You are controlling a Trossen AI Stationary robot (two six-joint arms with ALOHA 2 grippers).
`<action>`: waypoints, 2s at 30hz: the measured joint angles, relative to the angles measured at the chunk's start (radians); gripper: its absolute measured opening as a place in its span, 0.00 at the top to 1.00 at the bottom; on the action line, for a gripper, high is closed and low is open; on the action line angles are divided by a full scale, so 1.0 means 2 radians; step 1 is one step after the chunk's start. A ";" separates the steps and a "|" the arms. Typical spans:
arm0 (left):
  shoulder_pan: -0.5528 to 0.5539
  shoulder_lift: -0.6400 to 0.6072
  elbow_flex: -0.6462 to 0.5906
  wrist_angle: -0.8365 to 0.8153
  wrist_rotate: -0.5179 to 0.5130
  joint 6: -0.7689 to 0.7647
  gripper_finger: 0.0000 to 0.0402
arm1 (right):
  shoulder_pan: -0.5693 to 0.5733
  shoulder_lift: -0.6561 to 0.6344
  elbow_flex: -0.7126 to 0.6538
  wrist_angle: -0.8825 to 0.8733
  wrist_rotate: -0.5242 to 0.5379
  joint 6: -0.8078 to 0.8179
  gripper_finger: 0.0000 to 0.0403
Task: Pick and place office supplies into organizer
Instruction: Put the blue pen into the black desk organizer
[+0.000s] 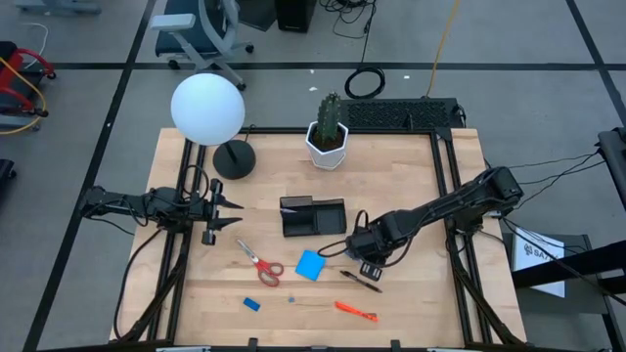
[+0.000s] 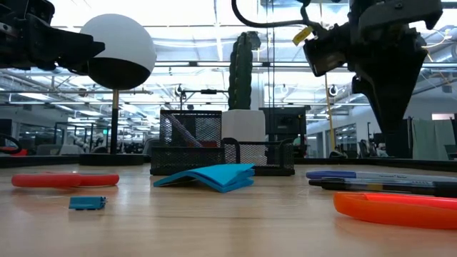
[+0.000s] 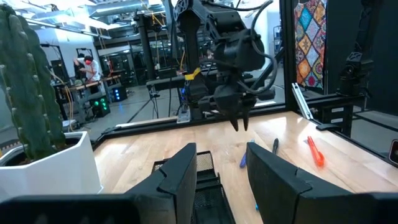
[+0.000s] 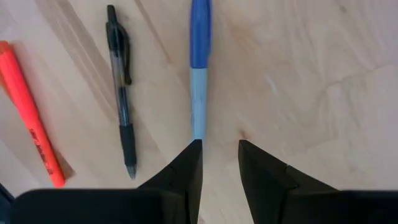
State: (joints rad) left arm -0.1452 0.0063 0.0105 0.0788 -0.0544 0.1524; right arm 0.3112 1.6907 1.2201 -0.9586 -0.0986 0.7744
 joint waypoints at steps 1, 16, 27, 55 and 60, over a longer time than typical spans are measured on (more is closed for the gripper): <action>0.000 0.000 0.000 0.000 0.000 0.000 0.64 | 0.002 0.002 0.000 0.002 0.005 0.002 0.77; 0.000 0.000 0.000 0.000 0.000 0.000 0.64 | 0.016 0.041 0.000 0.027 0.008 0.022 0.77; 0.000 0.000 0.000 0.000 0.000 0.000 0.64 | 0.015 0.059 0.000 0.067 -0.003 0.018 0.77; 0.000 0.000 0.000 0.000 0.000 0.000 0.64 | -0.025 0.107 0.050 0.071 0.019 -0.056 0.77; 0.000 0.000 0.000 0.000 0.000 0.000 0.64 | -0.025 0.121 0.068 0.068 0.009 -0.065 0.77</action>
State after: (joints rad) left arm -0.1453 0.0064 0.0105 0.0789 -0.0544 0.1523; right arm 0.2611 1.9335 1.3570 -0.8223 -0.0803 0.6444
